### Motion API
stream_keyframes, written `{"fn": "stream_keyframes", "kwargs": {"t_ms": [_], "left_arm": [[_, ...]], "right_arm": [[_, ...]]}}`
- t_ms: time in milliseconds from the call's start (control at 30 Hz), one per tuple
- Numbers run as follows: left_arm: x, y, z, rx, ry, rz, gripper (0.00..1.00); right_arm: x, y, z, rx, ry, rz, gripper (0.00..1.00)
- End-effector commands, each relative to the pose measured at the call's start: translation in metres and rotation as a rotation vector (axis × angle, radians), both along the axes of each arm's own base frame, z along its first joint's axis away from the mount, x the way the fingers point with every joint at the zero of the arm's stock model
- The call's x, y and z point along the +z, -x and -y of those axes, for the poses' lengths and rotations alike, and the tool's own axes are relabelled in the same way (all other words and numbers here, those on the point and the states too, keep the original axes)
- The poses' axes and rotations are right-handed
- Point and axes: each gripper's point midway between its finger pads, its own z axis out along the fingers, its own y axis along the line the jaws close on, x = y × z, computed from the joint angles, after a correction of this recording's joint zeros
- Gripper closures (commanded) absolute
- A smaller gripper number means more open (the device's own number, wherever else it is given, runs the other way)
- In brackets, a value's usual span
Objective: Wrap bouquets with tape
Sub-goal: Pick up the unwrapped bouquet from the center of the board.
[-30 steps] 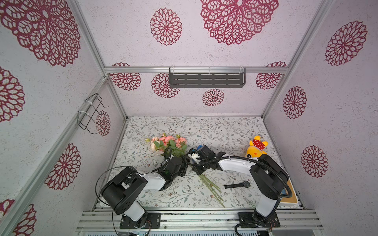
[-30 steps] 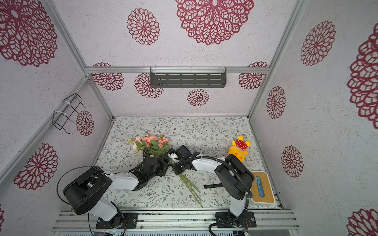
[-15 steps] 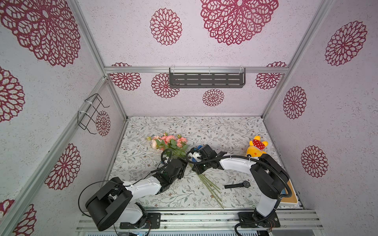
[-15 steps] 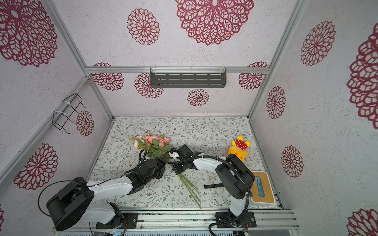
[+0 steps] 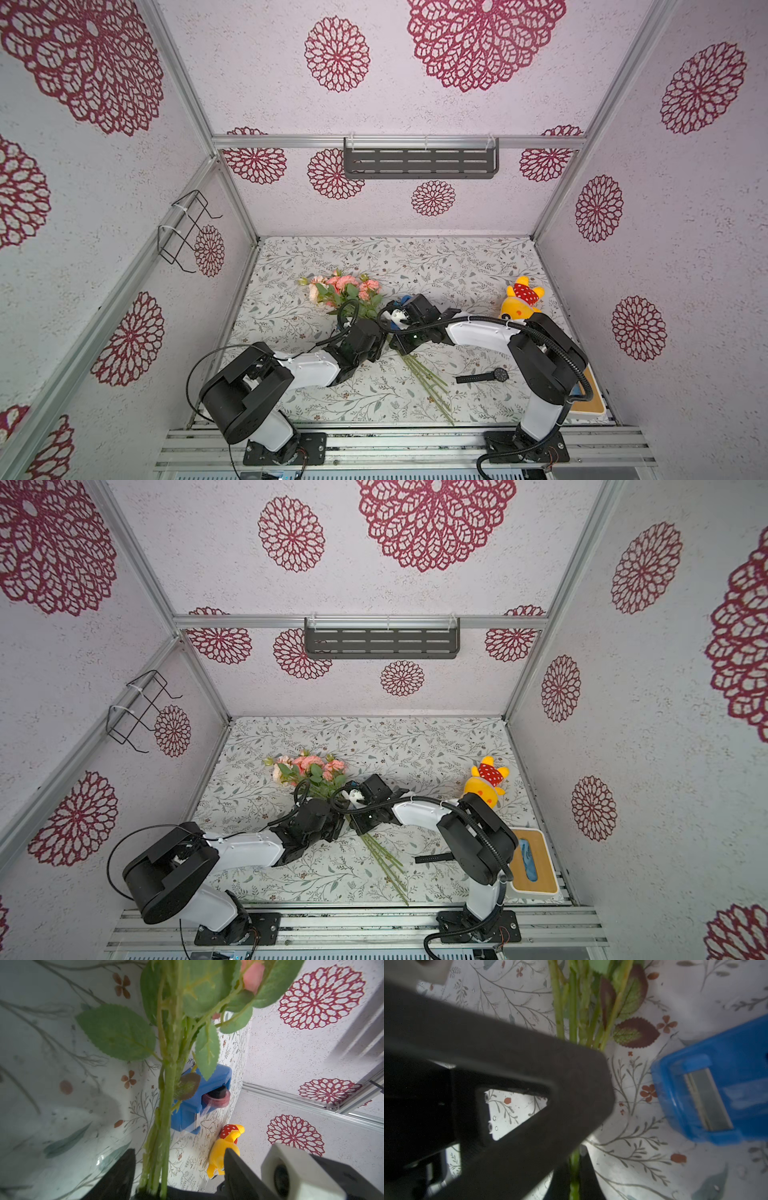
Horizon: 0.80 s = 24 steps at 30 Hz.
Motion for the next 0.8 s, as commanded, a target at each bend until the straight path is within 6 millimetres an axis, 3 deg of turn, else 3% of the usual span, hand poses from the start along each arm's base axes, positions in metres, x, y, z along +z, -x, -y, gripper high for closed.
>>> {"fn": "stream_keyframes", "kwargs": {"t_ms": [0, 333, 767], "left_arm": [[-0.003, 0.002, 0.010, -0.018, 0.042, -0.007, 0.34], [-0.010, 0.002, 0.021, -0.059, 0.032, -0.038, 0.42], [-0.016, -0.007, 0.038, -0.099, 0.073, -0.002, 0.84]], "right_arm": [[0.036, -0.003, -0.017, 0.029, -0.100, 0.043, 1.00], [0.046, -0.002, -0.023, 0.041, -0.128, 0.051, 1.00], [0.035, 0.006, -0.024, 0.085, -0.104, 0.024, 1.00]]}}
